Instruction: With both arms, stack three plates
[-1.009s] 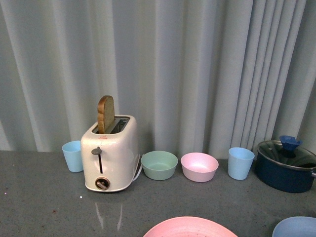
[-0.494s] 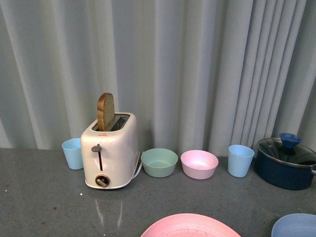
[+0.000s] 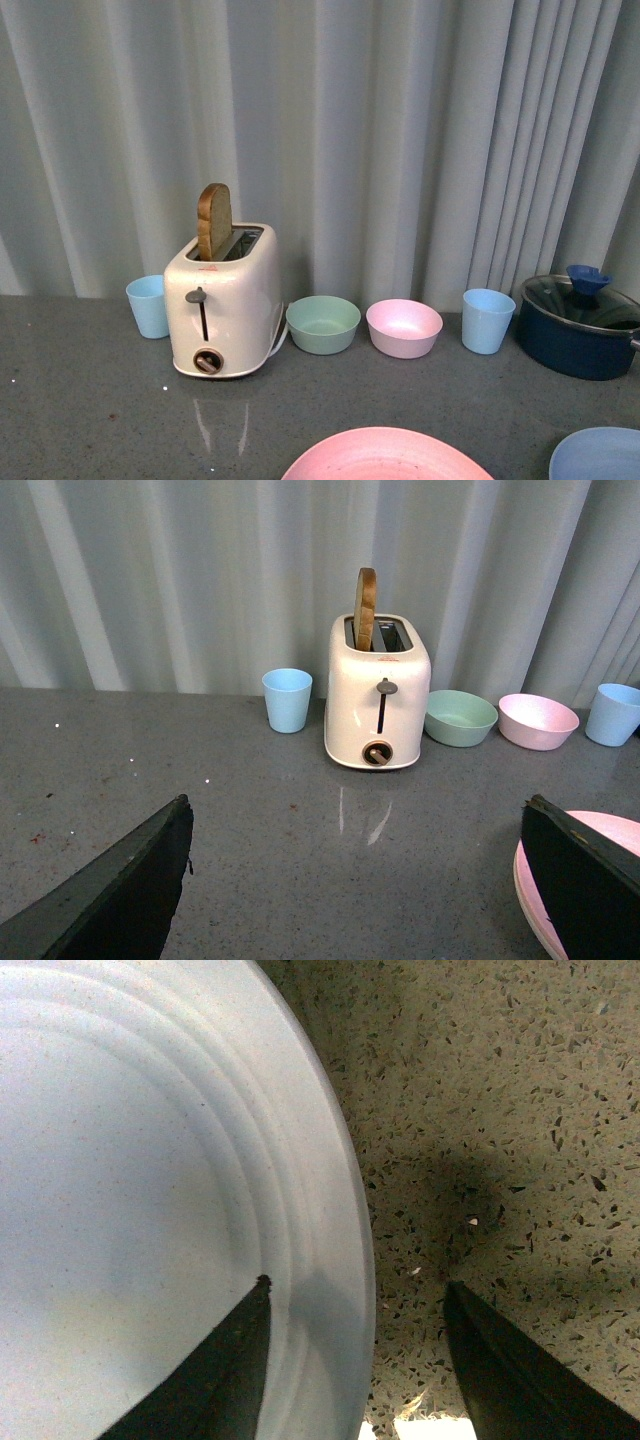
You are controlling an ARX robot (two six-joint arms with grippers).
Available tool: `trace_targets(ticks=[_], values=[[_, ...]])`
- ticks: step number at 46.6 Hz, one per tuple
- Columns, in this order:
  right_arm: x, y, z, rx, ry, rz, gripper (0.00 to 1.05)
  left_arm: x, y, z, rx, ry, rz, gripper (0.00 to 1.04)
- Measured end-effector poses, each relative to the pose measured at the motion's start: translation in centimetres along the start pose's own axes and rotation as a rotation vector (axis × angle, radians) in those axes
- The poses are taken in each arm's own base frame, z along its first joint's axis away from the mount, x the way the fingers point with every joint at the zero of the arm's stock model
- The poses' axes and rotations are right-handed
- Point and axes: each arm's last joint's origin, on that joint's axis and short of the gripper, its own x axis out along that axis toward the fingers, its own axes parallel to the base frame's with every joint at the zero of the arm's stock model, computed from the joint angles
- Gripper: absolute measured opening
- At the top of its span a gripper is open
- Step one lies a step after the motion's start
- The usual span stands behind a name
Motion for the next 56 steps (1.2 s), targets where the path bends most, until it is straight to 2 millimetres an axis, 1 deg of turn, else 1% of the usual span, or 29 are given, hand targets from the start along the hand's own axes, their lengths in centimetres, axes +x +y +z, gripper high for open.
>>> trace_targets(ticks=[8, 9, 13, 17, 26, 30, 37, 40, 44, 46, 50, 54, 55, 56], values=[[-0.1, -0.2, -0.1, 0.005, 0.002, 0.001, 0.31, 0.0, 0.0, 0.0, 0.000, 0.000, 0.000, 0.98], [-0.1, -0.3, -0.1, 0.007, 0.003, 0.001, 0.26, 0.0, 0.0, 0.0, 0.000, 0.000, 0.000, 0.98], [-0.3, -0.5, -0.1, 0.018, -0.001, 0.006, 0.11, 0.0, 0.0, 0.0, 0.000, 0.000, 0.000, 0.98], [-0.6, -0.8, 0.0, 0.037, -0.013, 0.017, 0.04, 0.0, 0.0, 0.0, 0.000, 0.000, 0.000, 0.98], [-1.6, -1.8, -0.2, 0.063, -0.022, 0.024, 0.04, 0.0, 0.0, 0.0, 0.000, 0.000, 0.000, 0.98], [-2.5, -2.5, 0.0, 0.068, -0.034, 0.015, 0.04, 0.0, 0.0, 0.0, 0.000, 0.000, 0.000, 0.98], [-5.3, -3.7, 1.1, 0.074, -0.101, -0.011, 0.03, 0.0, 0.0, 0.0, 0.000, 0.000, 0.000, 0.98], [-6.8, -3.7, 2.2, 0.061, -0.153, -0.024, 0.03, 0.0, 0.0, 0.0, 0.000, 0.000, 0.000, 0.98], [-8.1, -3.5, 3.2, 0.058, -0.207, -0.021, 0.03, 0.0, 0.0, 0.0, 0.000, 0.000, 0.000, 0.98], [-8.9, -3.1, 4.0, 0.055, -0.247, -0.009, 0.03, 0.0, 0.0, 0.0, 0.000, 0.000, 0.000, 0.98], [-10.9, -0.9, 6.2, 0.032, -0.340, 0.027, 0.03, 0.0, 0.0, 0.0, 0.000, 0.000, 0.000, 0.98], [-11.7, 1.8, 7.8, 0.003, -0.392, 0.075, 0.03, 0.0, 0.0, 0.0, 0.000, 0.000, 0.000, 0.98], [-11.7, 2.8, 8.3, -0.002, -0.404, 0.097, 0.03, 0.0, 0.0, 0.0, 0.000, 0.000, 0.000, 0.98], [-11.7, 3.2, 8.4, -0.005, -0.407, 0.105, 0.03, 0.0, 0.0, 0.0, 0.000, 0.000, 0.000, 0.98]])
